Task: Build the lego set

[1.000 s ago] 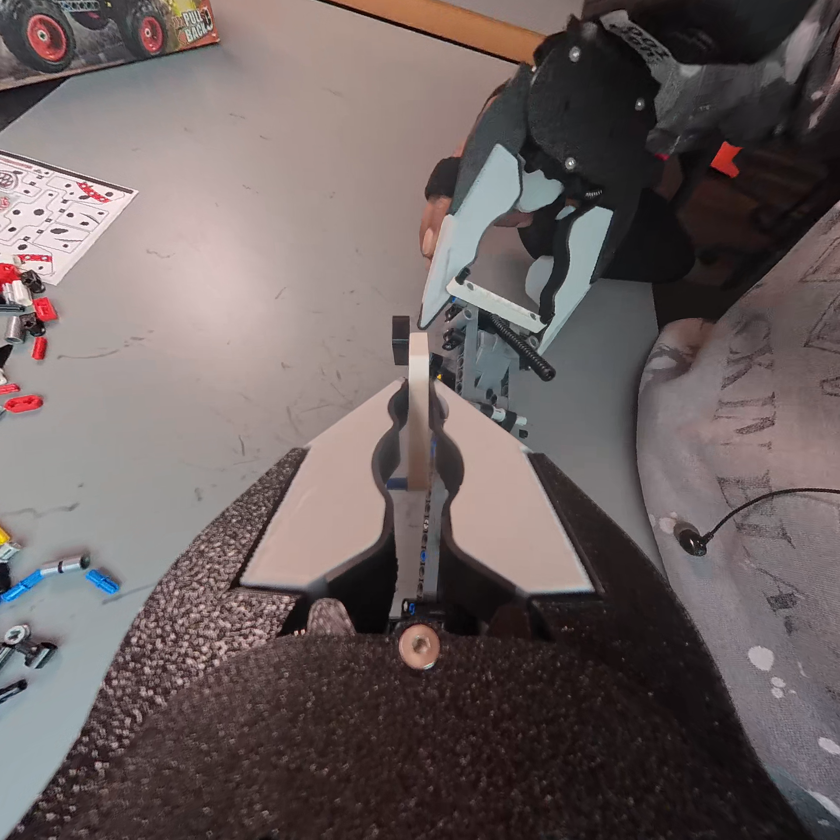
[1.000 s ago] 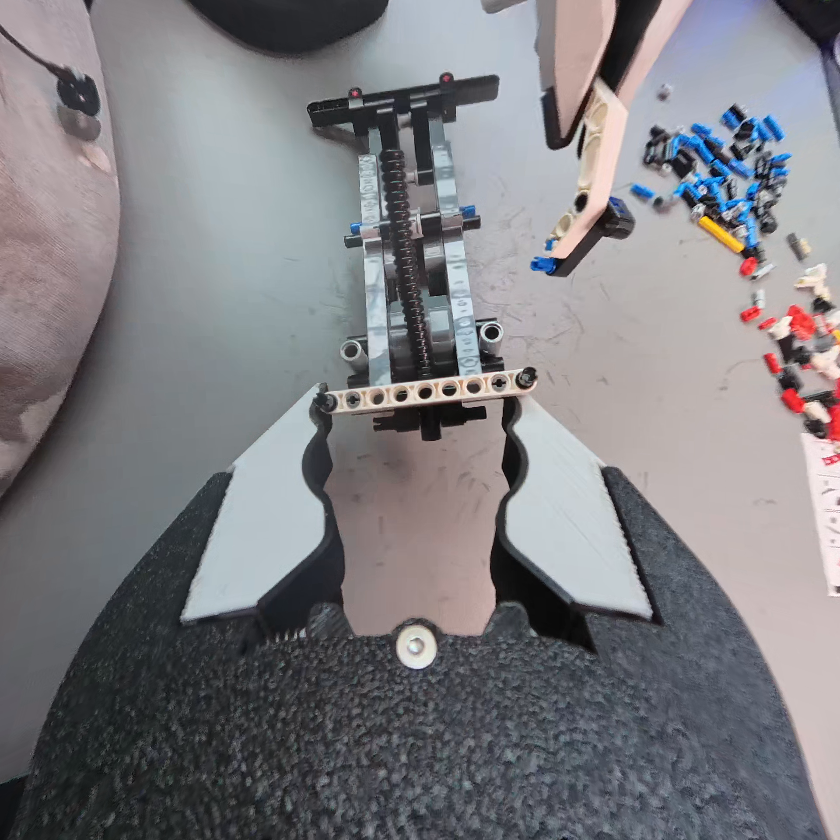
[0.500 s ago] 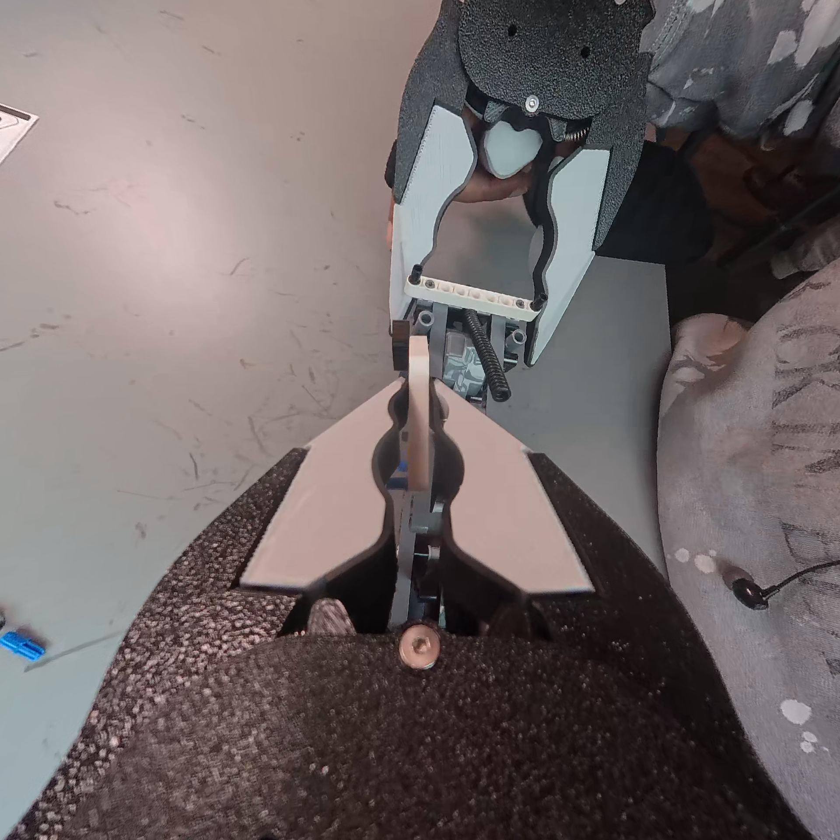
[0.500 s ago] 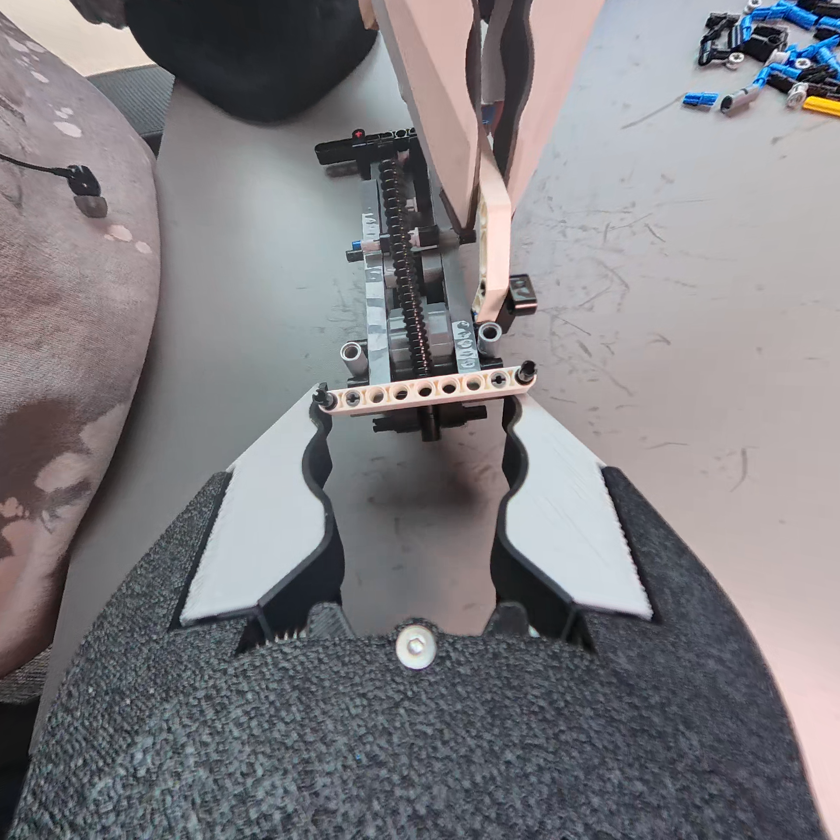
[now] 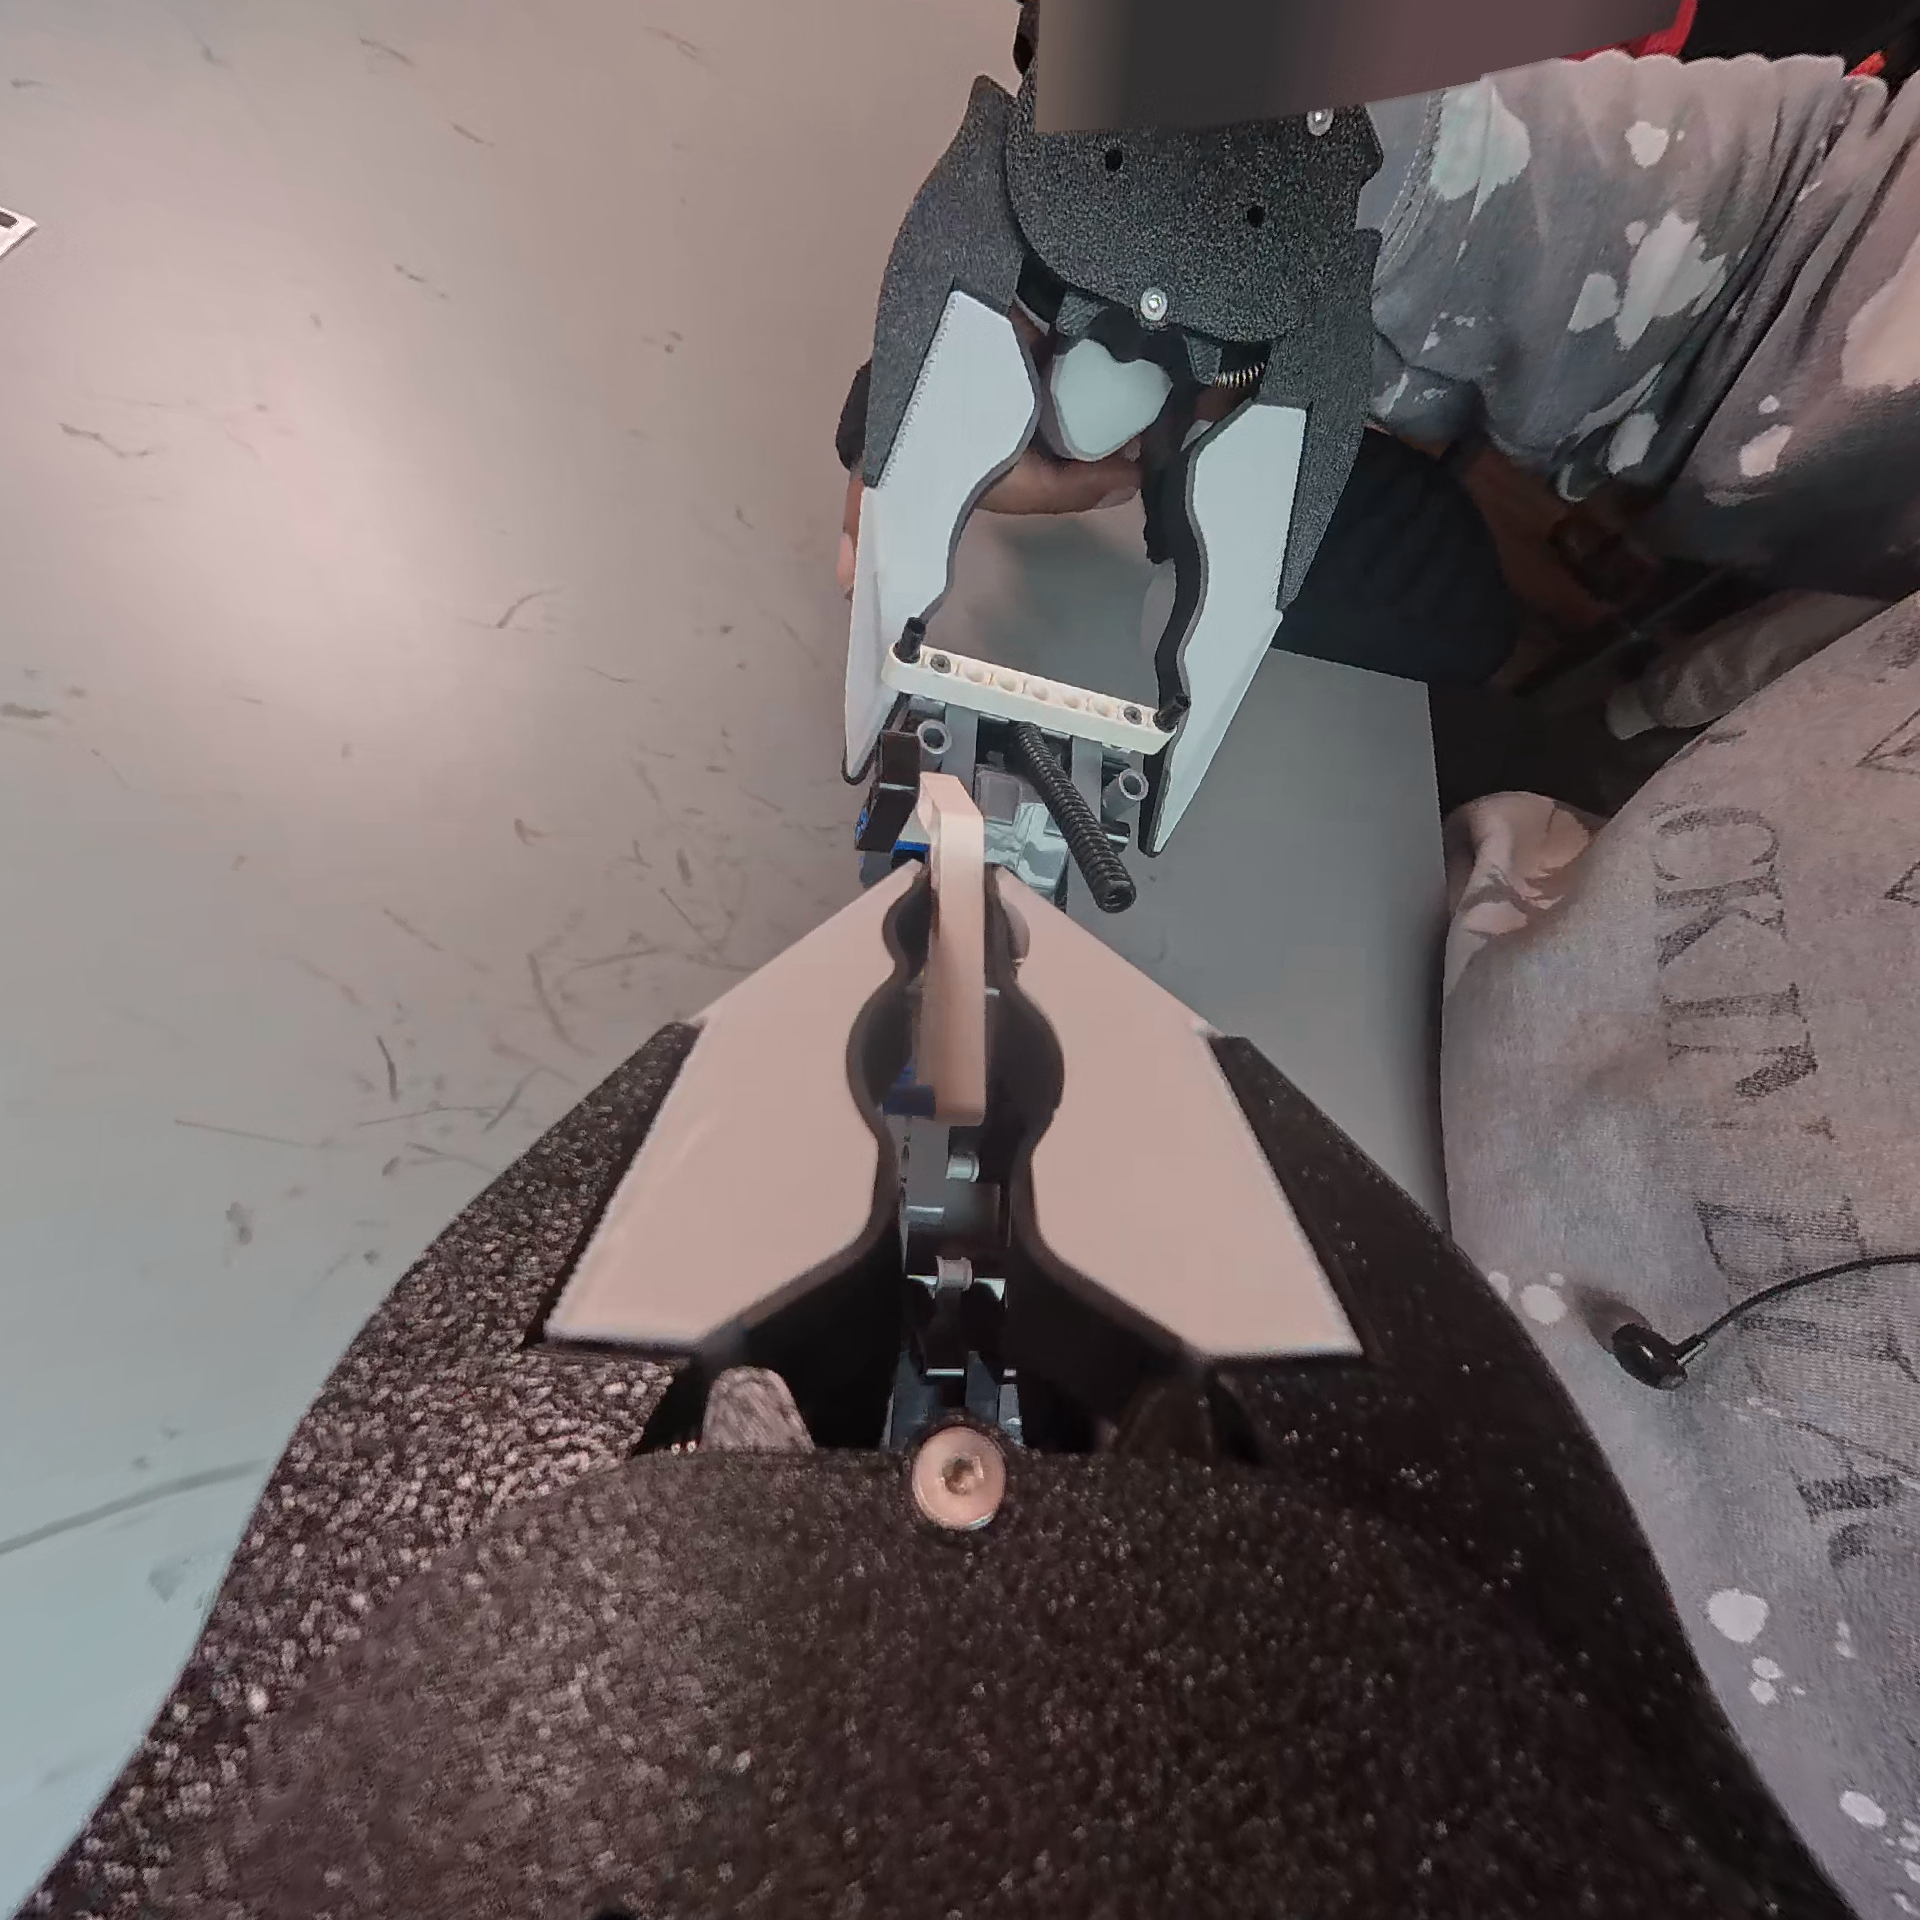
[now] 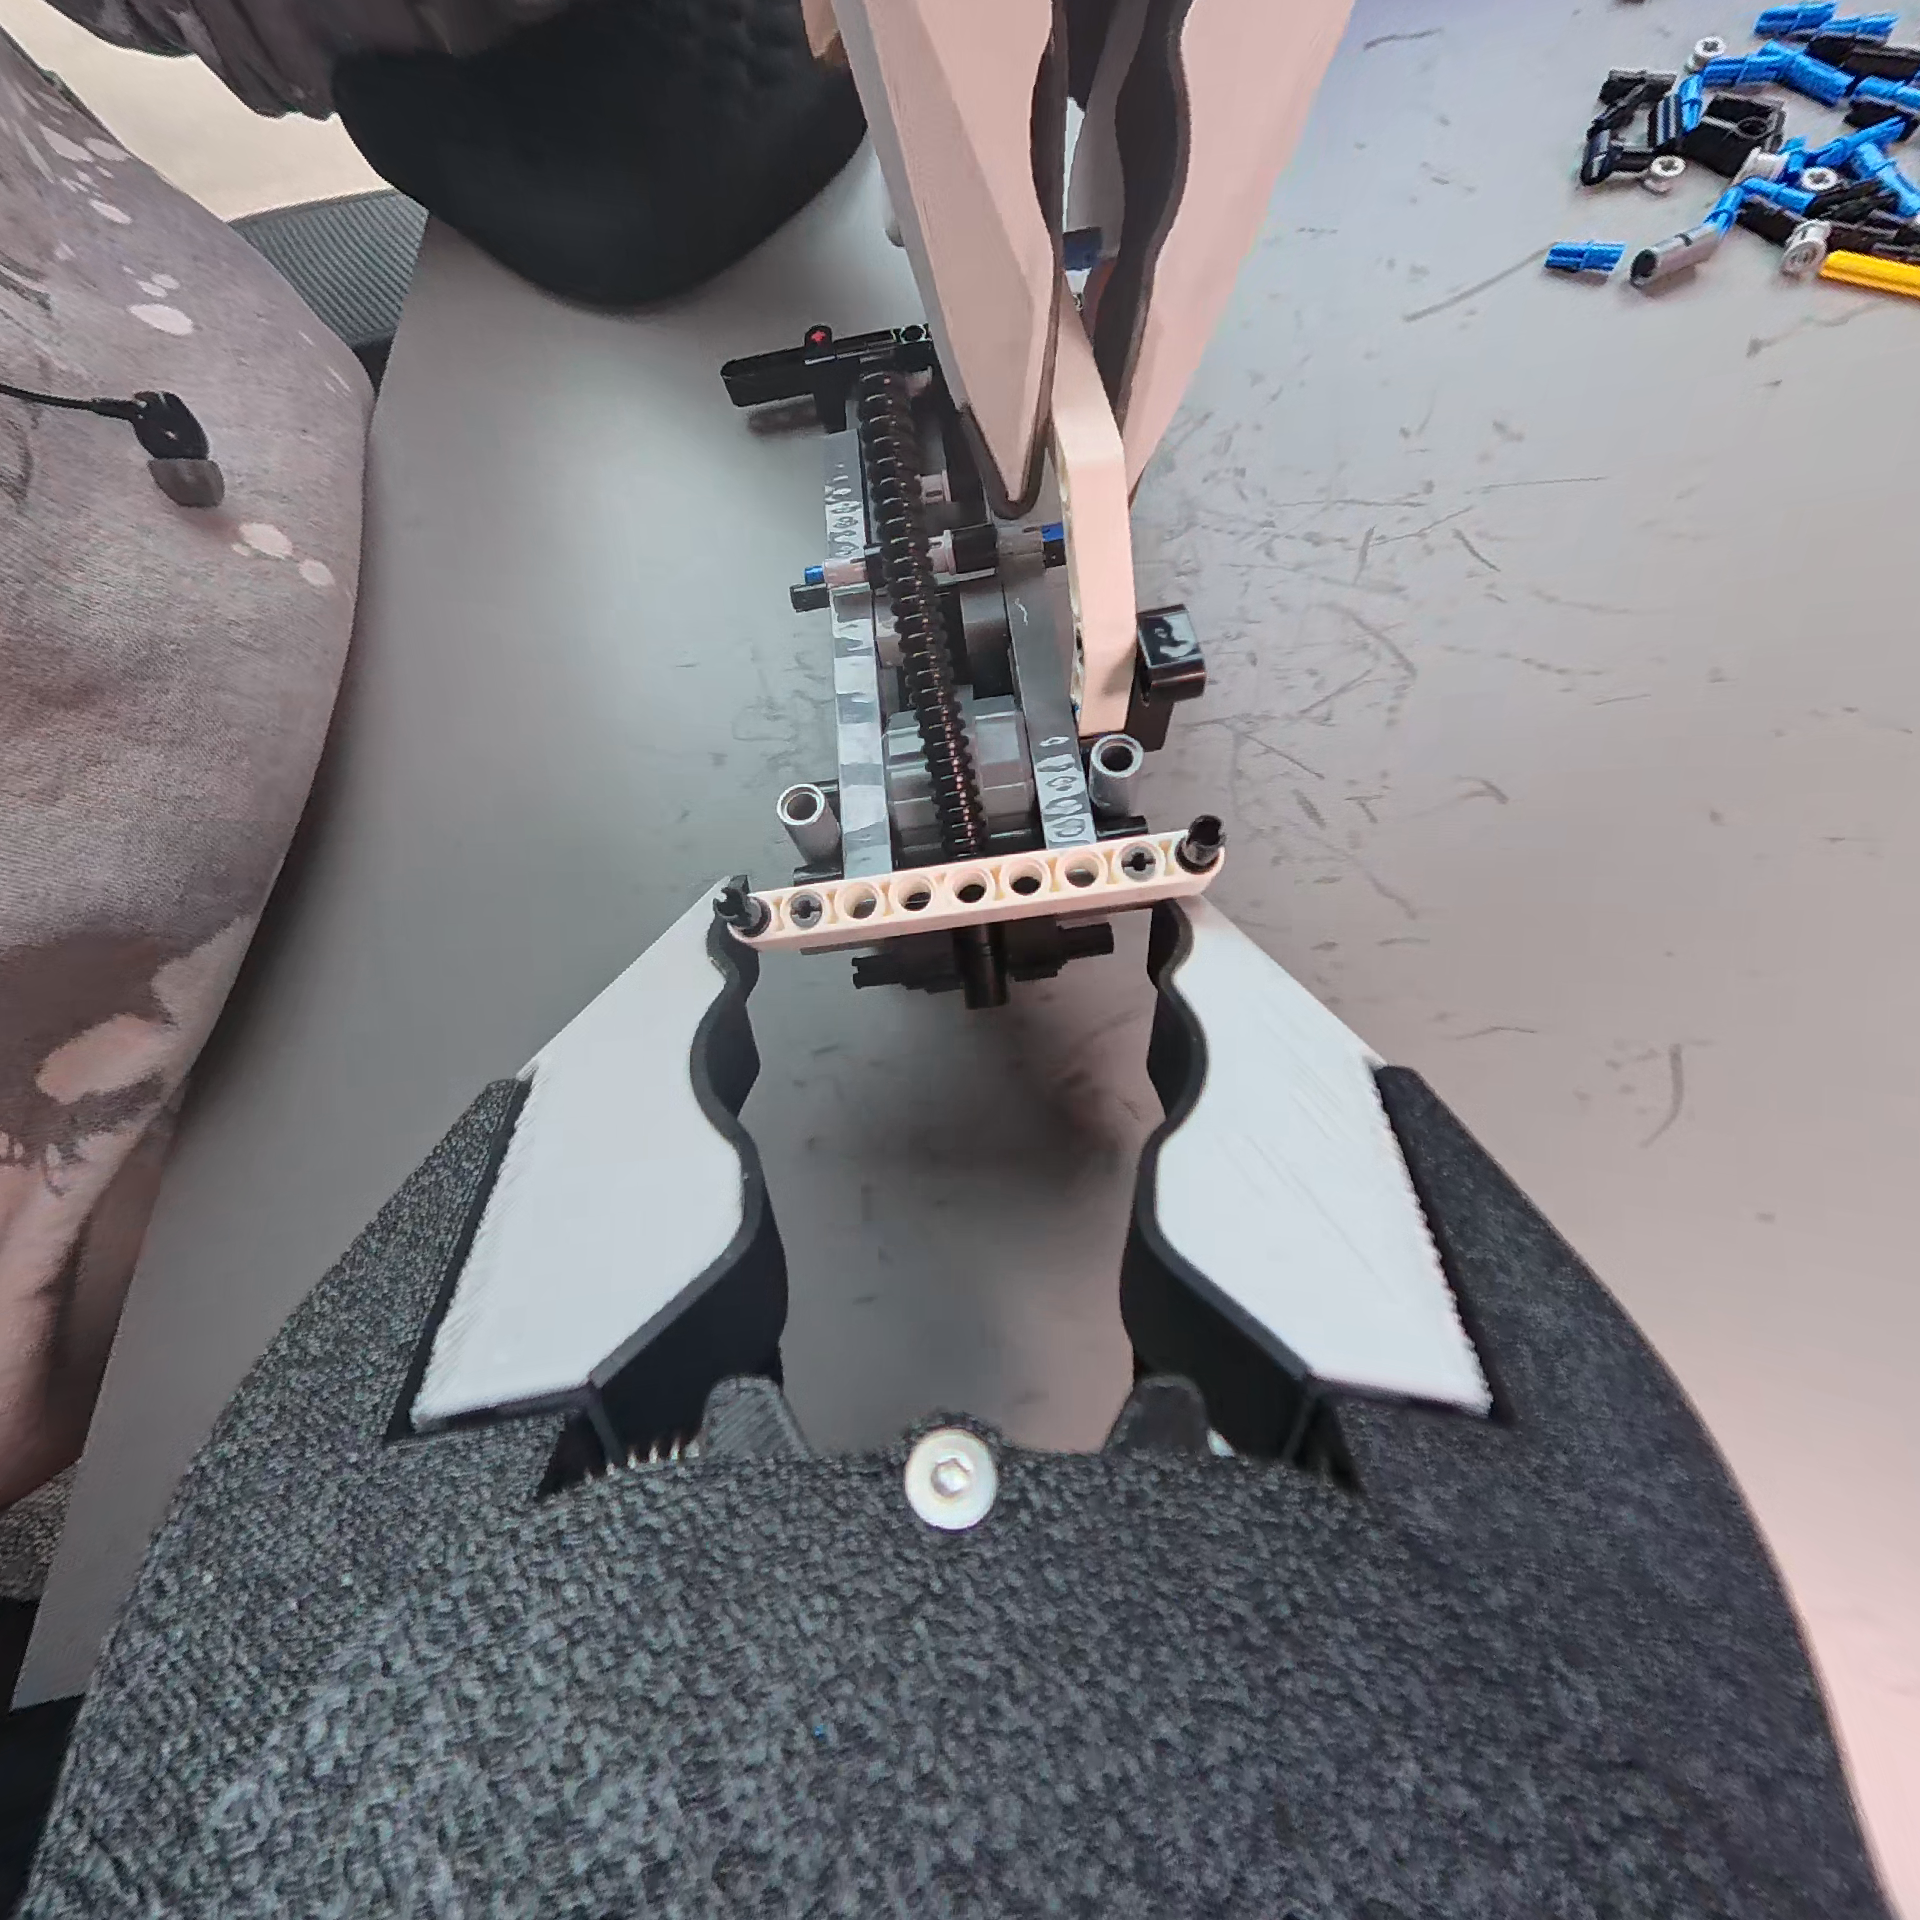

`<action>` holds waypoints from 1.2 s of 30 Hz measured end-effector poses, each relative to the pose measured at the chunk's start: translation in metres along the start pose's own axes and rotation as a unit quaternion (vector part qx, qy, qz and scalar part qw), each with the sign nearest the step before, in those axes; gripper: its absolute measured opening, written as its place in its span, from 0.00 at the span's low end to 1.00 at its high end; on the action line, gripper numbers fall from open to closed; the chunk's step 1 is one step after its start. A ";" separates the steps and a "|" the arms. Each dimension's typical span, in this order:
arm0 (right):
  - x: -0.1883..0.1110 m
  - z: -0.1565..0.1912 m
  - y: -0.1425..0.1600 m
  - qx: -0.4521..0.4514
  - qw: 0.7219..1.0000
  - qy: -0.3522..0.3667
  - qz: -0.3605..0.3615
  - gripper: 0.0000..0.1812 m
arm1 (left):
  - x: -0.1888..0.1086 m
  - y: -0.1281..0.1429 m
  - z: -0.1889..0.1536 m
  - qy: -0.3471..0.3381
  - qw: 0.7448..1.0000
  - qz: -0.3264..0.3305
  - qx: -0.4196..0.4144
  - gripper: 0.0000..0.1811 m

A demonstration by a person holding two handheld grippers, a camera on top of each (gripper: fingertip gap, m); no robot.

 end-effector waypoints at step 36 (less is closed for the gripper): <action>-0.003 -0.023 0.002 -0.014 0.999 0.003 -0.051 0.38 | -0.005 0.006 0.018 0.045 0.993 -0.075 -0.078 0.05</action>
Point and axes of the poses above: each gripper's, where its closed fingertips meet, x out along the fingers, y out of its underside, z = x × y across the jaws, the point moved 4 cm from there along -x, back along the fingers, and after that the axes turned 8 degrees about -y, right-handed, at the moved point
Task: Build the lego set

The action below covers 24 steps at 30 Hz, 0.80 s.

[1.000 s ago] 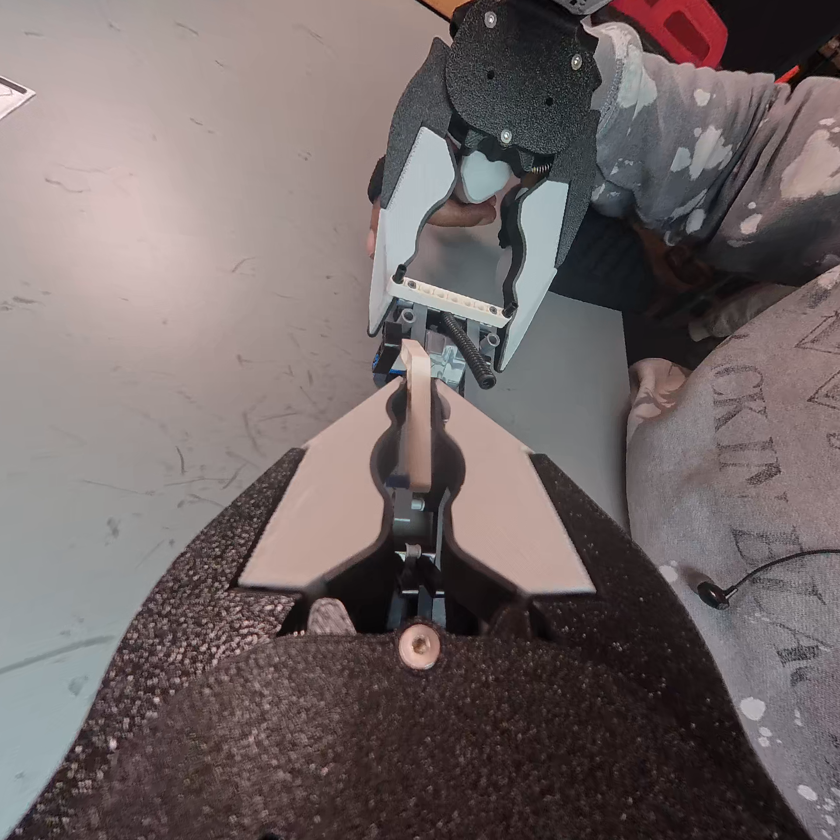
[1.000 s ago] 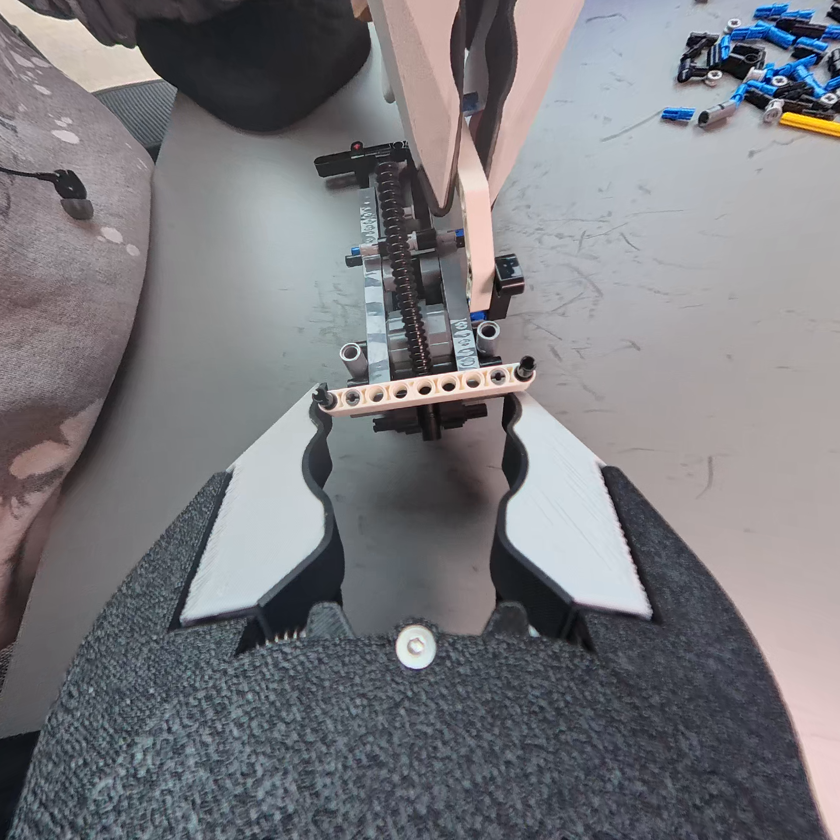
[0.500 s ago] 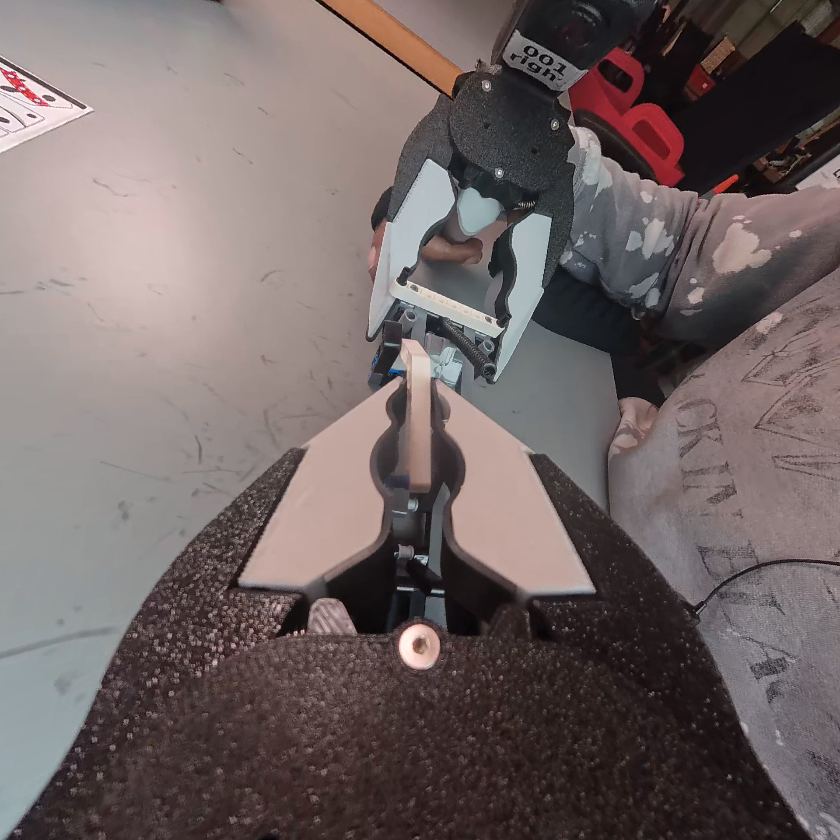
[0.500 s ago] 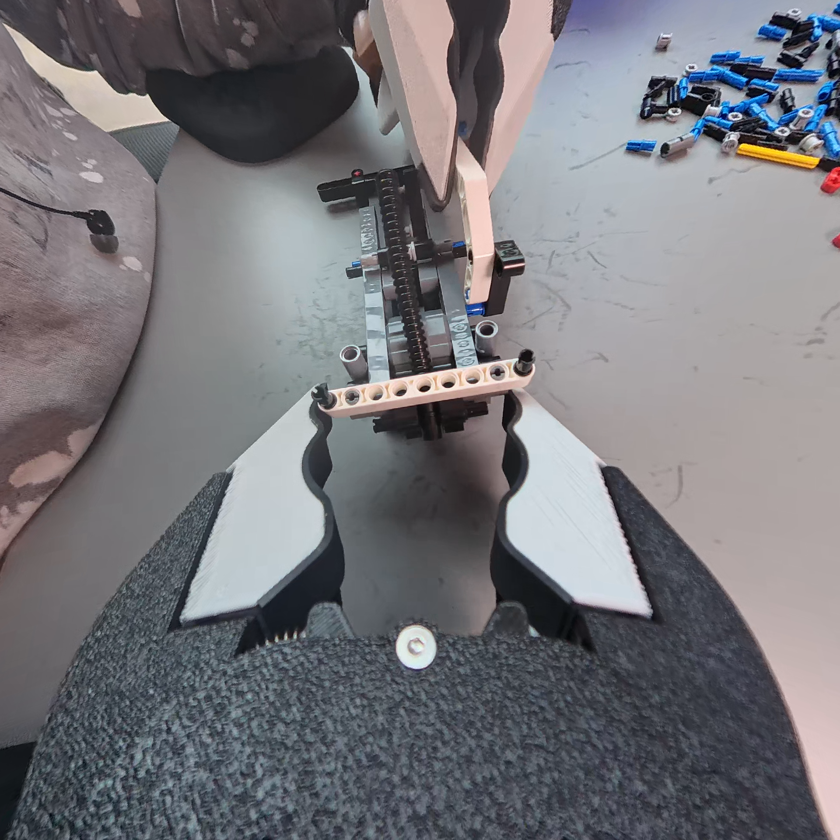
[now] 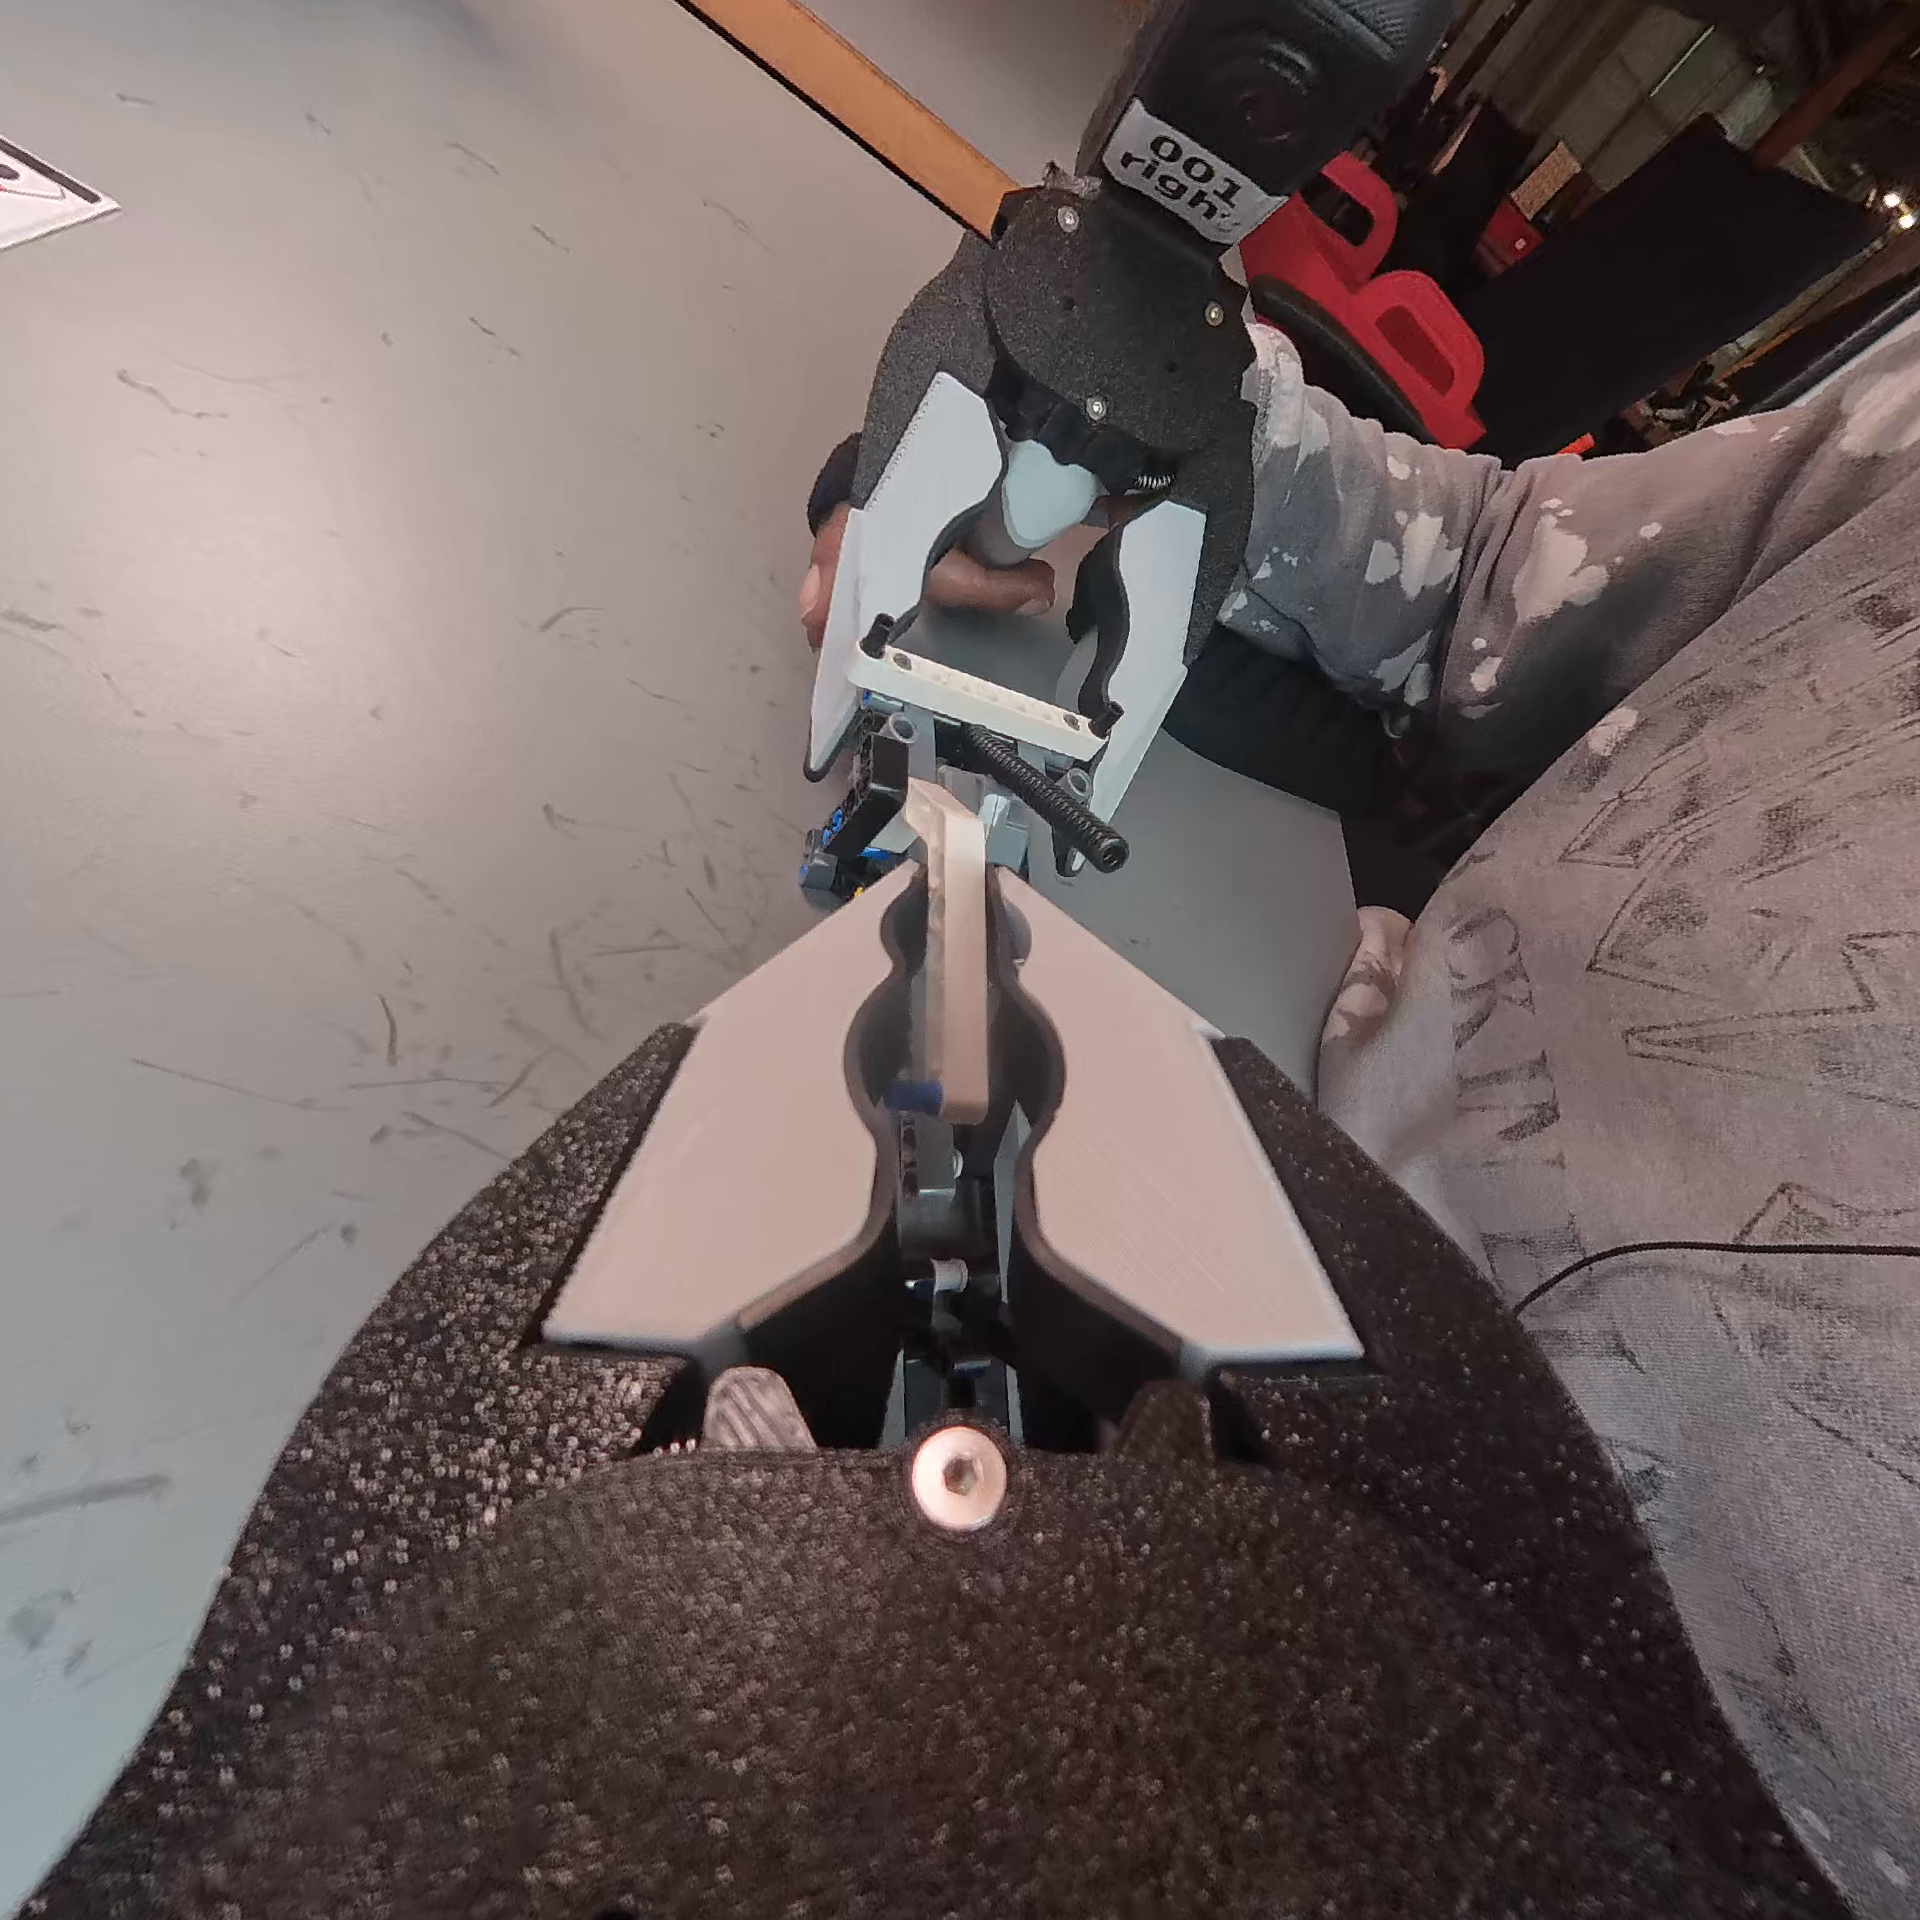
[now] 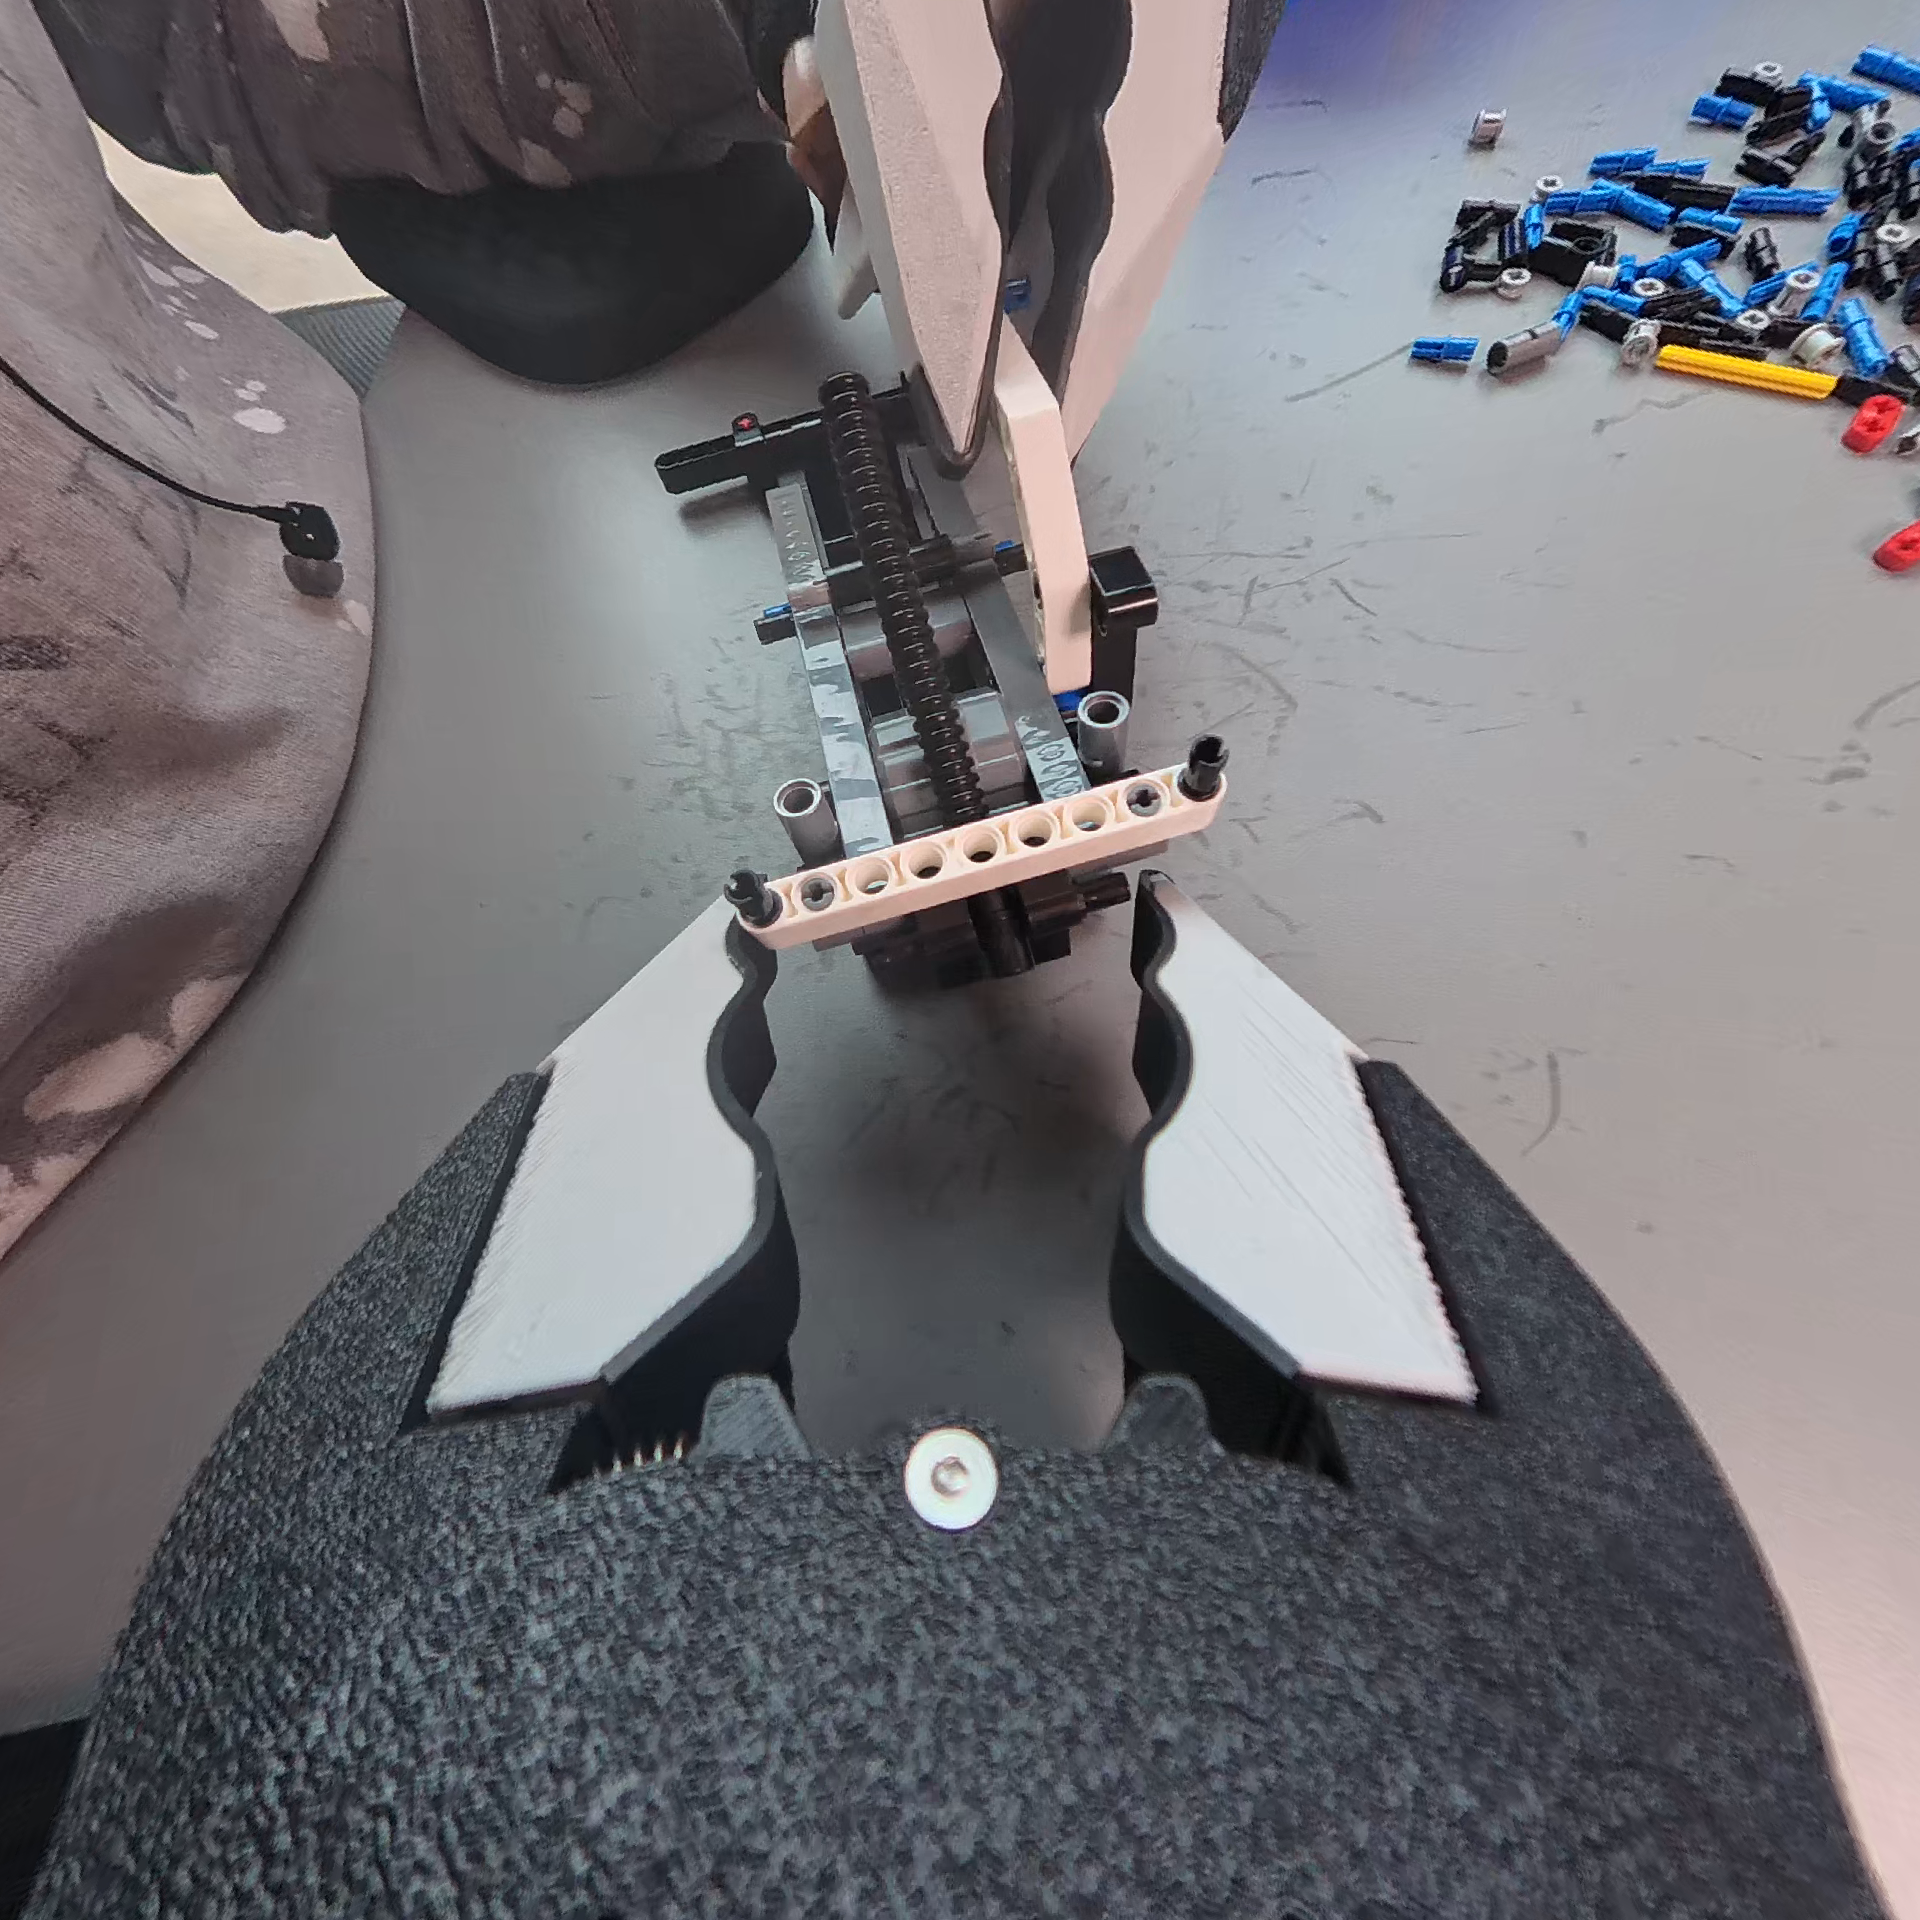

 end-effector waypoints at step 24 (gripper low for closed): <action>0.010 -0.004 -0.010 -0.037 0.999 0.013 0.002 0.49 | 0.001 -0.001 0.001 0.008 1.000 -0.009 -0.010 0.05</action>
Point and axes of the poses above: each gripper's, where its closed fingertips meet, x out along the fingers, y out of its underside, z = x × y across the jaws, the point moved 4 cm from there along -x, back along the fingers, and after that the axes turned 8 degrees about -y, right-handed, at the moved point
